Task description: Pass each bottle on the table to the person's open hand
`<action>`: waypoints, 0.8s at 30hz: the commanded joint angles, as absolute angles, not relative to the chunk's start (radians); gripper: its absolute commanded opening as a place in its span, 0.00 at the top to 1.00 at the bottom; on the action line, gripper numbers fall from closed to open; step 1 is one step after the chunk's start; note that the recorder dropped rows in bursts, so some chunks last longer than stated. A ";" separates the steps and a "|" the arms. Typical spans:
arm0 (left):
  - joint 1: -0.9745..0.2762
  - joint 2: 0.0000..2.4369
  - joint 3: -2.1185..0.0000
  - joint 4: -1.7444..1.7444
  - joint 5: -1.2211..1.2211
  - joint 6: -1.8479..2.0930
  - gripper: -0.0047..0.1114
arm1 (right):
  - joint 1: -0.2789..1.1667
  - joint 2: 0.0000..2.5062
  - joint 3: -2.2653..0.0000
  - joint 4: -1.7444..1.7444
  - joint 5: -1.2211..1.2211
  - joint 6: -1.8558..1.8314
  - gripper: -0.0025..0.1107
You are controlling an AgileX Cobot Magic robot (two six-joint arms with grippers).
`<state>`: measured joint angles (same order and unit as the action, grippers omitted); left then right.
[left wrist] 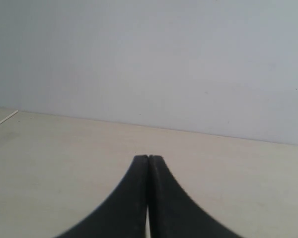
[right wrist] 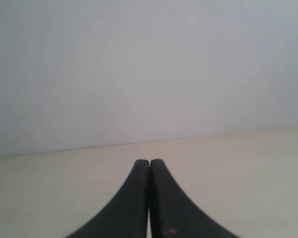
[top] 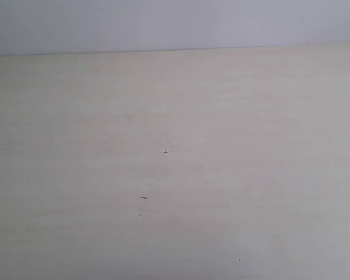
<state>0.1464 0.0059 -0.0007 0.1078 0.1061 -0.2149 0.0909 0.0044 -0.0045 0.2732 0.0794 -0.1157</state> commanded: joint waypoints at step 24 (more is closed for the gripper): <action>0.076 0.000 0.000 0.109 0.095 -0.212 0.96 | 0.085 0.000 0.000 0.078 0.133 0.054 0.98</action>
<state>0.0843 0.0059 -0.0007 0.1078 0.1061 -0.2149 0.0909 0.0044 -0.0045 0.0790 0.1350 0.0531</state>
